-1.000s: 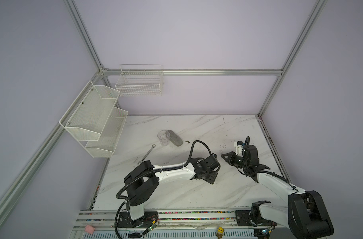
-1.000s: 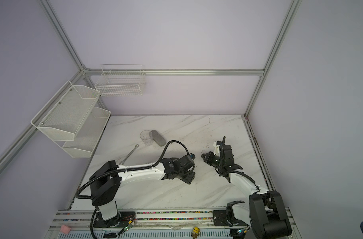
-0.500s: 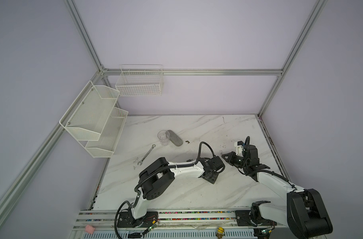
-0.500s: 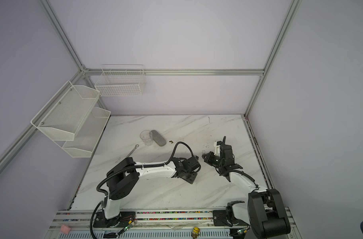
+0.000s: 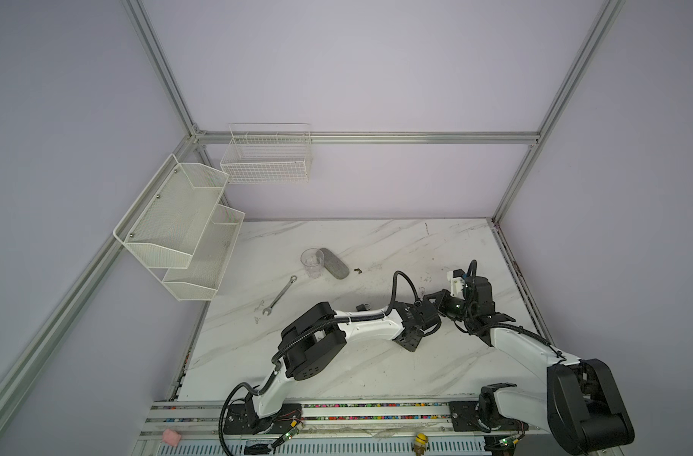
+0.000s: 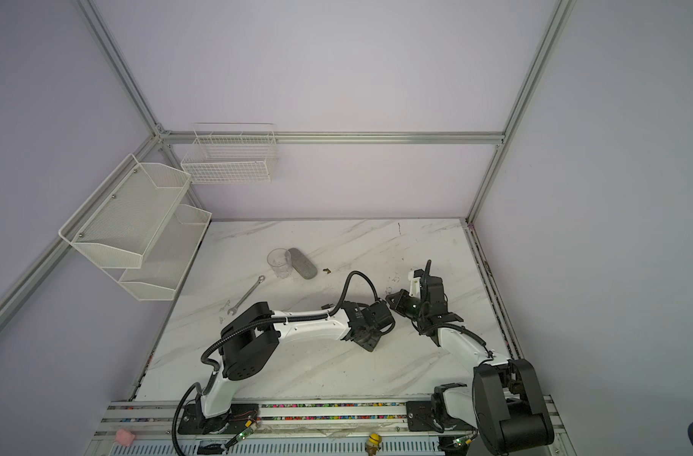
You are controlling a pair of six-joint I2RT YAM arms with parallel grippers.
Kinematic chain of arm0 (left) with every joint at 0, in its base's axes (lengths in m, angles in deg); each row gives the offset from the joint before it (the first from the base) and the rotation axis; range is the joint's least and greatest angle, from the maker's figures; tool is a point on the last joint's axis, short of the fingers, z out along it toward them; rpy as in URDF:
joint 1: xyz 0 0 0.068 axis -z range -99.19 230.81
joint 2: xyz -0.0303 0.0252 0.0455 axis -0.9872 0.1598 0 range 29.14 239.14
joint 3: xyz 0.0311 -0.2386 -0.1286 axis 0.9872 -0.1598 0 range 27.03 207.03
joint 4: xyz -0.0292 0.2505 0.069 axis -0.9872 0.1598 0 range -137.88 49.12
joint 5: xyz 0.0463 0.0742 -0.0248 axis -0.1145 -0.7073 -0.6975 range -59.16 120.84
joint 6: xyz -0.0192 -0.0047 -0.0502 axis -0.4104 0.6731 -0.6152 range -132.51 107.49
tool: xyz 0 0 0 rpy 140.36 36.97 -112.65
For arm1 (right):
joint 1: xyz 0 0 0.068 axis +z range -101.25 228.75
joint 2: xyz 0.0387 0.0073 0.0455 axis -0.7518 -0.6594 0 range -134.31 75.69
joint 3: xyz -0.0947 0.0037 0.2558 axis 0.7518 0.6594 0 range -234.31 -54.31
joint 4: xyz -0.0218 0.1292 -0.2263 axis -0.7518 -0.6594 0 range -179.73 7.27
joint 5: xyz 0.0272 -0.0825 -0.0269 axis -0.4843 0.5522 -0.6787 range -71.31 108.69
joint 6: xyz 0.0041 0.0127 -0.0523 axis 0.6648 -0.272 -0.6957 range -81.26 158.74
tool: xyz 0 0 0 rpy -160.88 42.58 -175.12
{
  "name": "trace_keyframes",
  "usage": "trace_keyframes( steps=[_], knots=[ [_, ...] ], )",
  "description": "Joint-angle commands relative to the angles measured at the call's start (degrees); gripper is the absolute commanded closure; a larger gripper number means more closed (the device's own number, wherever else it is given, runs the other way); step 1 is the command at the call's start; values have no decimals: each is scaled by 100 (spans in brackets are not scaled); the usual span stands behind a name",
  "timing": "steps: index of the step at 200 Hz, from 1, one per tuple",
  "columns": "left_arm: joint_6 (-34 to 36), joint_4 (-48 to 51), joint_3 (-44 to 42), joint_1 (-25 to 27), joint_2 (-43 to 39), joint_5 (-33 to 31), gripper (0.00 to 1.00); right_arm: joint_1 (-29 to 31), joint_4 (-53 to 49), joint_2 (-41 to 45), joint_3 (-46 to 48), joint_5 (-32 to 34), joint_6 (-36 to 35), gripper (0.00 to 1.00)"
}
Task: Unlock with the key
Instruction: 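Close the left gripper on the brass padlock body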
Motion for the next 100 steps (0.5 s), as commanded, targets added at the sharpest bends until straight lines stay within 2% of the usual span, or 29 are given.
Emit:
trace_keyframes(
  steps=[1, 100],
  knots=[
    [-132, 393, 242, 42, 244, -191, 53, -37, 43, -30, -126, -93, -94, 100],
    [-642, 557, 3, -54, 326, 5, 61, -43, 70, 119, -94, -163, -57, 100]
  ],
)
